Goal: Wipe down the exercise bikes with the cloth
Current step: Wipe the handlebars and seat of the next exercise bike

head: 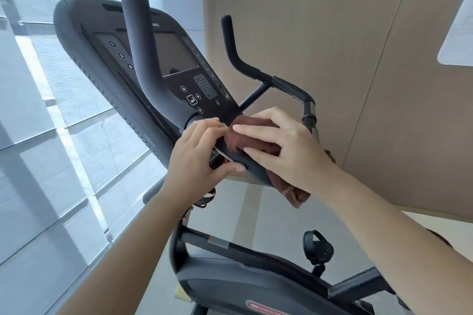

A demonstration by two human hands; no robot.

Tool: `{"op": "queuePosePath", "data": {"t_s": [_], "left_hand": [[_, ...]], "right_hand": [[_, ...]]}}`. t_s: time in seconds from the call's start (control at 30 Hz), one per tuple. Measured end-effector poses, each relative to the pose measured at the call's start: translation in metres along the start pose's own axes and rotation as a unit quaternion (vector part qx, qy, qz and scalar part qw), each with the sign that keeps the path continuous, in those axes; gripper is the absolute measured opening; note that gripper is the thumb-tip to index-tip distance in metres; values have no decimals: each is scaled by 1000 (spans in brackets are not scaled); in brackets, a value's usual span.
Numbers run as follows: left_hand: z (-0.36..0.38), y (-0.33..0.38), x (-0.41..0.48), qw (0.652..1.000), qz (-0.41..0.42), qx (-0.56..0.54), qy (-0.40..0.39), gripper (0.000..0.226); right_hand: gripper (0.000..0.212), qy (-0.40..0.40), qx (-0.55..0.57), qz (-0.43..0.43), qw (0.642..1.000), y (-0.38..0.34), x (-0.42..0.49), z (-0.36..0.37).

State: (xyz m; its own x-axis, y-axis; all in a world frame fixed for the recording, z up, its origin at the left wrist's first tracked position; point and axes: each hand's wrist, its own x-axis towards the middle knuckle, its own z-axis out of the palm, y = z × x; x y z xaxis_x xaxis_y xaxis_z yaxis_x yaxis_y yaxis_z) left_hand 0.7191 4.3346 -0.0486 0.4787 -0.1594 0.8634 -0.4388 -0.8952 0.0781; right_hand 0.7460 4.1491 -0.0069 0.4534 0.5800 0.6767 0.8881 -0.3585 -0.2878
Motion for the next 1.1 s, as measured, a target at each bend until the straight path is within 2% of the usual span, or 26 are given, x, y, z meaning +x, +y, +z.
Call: {"op": "queuePosePath", "data": {"t_s": [0.13,0.3,0.47,0.57,0.7,0.87,1.1], "left_hand": [[-2,1,-2,1000,-18,-9,-12,63],[-4,9,-2,998,-59,-13,-17,61],[-8,13,0,996,-83,-21,-26,64],[-9,15,2,995,-93,-25,-26,65],[-7,12,1,993,-112,-9,-41,64],[-7,18,0,994,-105,-1,-39,74],[-9,6,5,998,-48,-23,-31,66]], "right_hand": [[35,-23,-17,-29,999,7,-16,-6],[36,-41,8,-22,999,29,-62,-39],[33,-53,42,-49,997,10,-12,-22],[33,-52,-4,-74,996,1,1,-2],[34,-38,57,-98,993,38,-27,-18],[35,-6,55,-84,995,60,-54,-26],[37,7,49,-29,998,23,-32,-17]]}}
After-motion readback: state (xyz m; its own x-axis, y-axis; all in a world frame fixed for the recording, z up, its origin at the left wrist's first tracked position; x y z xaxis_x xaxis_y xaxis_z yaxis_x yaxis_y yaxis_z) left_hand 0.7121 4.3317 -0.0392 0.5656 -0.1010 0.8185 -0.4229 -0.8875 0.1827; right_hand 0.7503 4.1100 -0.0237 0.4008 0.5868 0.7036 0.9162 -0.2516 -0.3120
